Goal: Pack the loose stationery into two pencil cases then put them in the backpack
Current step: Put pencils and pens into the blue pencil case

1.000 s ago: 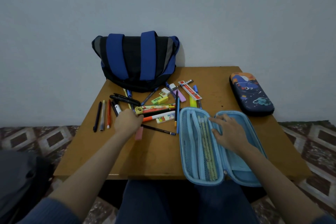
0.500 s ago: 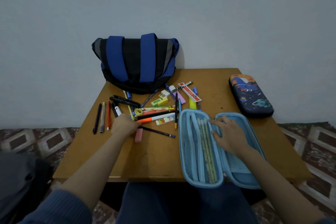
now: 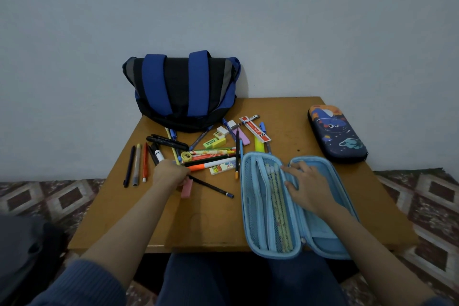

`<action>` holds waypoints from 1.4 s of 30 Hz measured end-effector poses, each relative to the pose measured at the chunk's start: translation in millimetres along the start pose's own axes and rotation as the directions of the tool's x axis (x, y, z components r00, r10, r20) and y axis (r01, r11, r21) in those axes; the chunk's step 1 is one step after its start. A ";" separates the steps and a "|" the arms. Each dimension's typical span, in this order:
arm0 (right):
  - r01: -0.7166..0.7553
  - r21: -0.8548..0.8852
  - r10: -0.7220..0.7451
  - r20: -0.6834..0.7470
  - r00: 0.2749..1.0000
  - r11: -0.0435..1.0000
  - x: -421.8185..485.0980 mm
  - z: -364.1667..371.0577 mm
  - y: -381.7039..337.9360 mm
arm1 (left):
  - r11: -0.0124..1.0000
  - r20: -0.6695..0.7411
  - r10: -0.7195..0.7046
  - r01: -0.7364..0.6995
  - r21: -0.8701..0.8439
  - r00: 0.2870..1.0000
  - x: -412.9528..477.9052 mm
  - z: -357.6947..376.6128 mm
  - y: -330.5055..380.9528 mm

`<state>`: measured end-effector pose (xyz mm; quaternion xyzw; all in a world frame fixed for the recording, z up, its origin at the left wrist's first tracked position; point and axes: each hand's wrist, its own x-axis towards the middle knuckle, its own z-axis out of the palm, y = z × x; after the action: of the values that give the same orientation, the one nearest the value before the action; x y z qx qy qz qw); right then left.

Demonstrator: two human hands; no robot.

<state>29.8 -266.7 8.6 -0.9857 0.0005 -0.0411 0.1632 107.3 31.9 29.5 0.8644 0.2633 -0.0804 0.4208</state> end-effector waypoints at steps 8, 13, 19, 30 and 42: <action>-0.002 0.005 0.002 -0.005 1.000 1.000 -0.4 0.8 -0.3 | 0.982 0.000 0.047 -0.046 0.182 0.999 -4.3 2.0 4.7; -0.004 0.019 0.004 -0.012 1.000 1.000 -0.7 1.4 -0.5 | 0.991 0.014 0.036 -0.038 0.131 0.999 -4.0 4.0 5.6; -0.004 0.001 0.004 -0.006 1.000 1.000 -0.6 1.6 0.4 | 0.965 0.066 -0.067 0.081 -0.251 0.996 -9.7 -6.7 6.0; -0.013 0.001 0.013 -0.002 1.000 1.000 -1.2 0.0 -1.6 | 0.857 -0.133 0.364 -0.388 -0.338 0.922 -83.6 -8.4 49.0; -0.013 -0.006 0.013 -0.005 1.000 1.000 -2.1 -0.6 -2.6 | 0.941 0.229 0.320 -0.280 -0.193 0.919 -101.4 53.0 48.9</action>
<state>27.6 -264.4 9.8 -0.9861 0.0074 -0.0425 0.1604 51.2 -73.0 66.0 0.8411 0.0760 -0.1053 0.5251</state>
